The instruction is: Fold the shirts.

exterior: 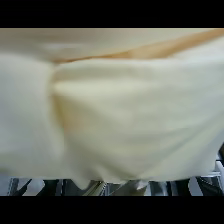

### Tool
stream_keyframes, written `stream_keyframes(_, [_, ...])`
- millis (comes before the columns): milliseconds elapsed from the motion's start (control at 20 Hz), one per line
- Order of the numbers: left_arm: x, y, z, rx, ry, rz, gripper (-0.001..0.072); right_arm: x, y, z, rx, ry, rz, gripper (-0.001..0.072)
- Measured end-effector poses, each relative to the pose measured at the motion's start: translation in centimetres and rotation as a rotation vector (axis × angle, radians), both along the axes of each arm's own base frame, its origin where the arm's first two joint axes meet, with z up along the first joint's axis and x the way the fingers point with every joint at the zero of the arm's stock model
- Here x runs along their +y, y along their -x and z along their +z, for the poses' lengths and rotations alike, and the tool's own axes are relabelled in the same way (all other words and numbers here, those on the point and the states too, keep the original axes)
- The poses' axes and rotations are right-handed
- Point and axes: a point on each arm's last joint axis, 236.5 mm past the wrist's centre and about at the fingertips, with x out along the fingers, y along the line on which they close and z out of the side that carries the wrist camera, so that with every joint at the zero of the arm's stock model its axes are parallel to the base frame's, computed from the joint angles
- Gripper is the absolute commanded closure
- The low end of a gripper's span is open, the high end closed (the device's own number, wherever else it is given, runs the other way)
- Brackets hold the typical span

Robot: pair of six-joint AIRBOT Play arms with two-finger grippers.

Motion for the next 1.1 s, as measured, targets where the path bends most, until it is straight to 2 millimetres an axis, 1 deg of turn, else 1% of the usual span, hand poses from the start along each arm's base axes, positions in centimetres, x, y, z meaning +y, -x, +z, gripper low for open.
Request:
stream_keyframes(50, [0.0, -2.5, -2.3, 0.084, -0.034, 0.003, 0.0682, -0.6, -2.2, -3.0, 0.092, -0.031, 0.023, 0.0686])
stream_keyframes(100, [-0.1, -5.3, -5.3, 0.182, -0.066, 0.006, 0.0682, -1.2, -4.5, -6.7, 0.197, -0.072, 0.045, 0.0687])
stream_keyframes(150, [-0.3, -7.8, -8.3, 0.269, -0.095, 0.006, 0.0681, -1.6, -6.2, -9.9, 0.282, -0.11, 0.062, 0.0686])
stream_keyframes(200, [-0.6, -10.2, -11.5, 0.354, -0.12, 0.001, 0.0681, -2.2, -7.9, -13.3, 0.366, -0.148, 0.074, 0.0686])
stream_keyframes(250, [-0.9, -12.6, -15.3, 0.434, -0.148, -0.006, 0.0681, -2.8, -9.5, -17.2, 0.458, -0.186, 0.079, 0.0686])
stream_keyframes(300, [-1.2, -14.9, -19.1, 0.507, -0.17, -0.011, 0.0682, -3.4, -10.8, -20.6, 0.536, -0.221, 0.081, 0.0686])
stream_keyframes(400, [-1.5, -19.0, -26.1, 0.631, -0.19, -0.012, 0.0681, -4.3, -13.3, -27.6, 0.681, -0.29, 0.094, 0.0687])
stream_keyframes(500, [-1.5, -22.1, -32.8, 0.742, -0.205, -0.017, 0.0685, -4.8, -15.2, -33.3, 0.78, -0.363, 0.109, 0.0686])
stream_keyframes(550, [-1.5, -23.5, -35.7, 0.787, -0.208, -0.025, 0.0687, -5.0, -16.1, -36.1, 0.818, -0.407, 0.119, 0.0687])
stream_keyframes(600, [-1.4, -24.6, -38.0, 0.82, -0.209, -0.03, 0.0687, -5.1, -16.9, -38.5, 0.845, -0.451, 0.129, 0.0686])
stream_keyframes(650, [-1.3, -25.9, -40.3, 0.849, -0.214, -0.033, 0.0687, -5.2, -17.7, -40.4, 0.859, -0.491, 0.136, 0.0687])
stream_keyframes(700, [-1.3, -26.8, -41.9, 0.867, -0.217, -0.039, 0.0687, -5.4, -18.6, -41.8, 0.861, -0.531, 0.141, 0.0686])
stream_keyframes(800, [-1.1, -29.1, -44.2, 0.877, -0.216, -0.038, 0.0687, -5.9, -20.9, -43.7, 0.841, -0.609, 0.153, 0.0686])
stream_keyframes(850, [-0.9, -30.2, -45.1, 0.885, -0.213, -0.029, 0.0687, -6.1, -22.0, -44.3, 0.828, -0.637, 0.164, 0.0686])
stream_keyframes(950, [-0.6, -31.9, -46.2, 0.896, -0.201, -0.019, 0.0687, -6.2, -23.9, -44.5, 0.796, -0.686, 0.201, 0.0686])
stream_keyframes(1000, [-0.5, -32.4, -46.4, 0.898, -0.197, -0.021, 0.0687, -6.0, -24.6, -44.3, 0.783, -0.701, 0.227, 0.0686])
stream_keyframes(1100, [-0.5, -32.9, -46.5, 0.898, -0.198, -0.025, 0.0688, -5.7, -25.0, -43.8, 0.768, -0.711, 0.277, 0.0686])
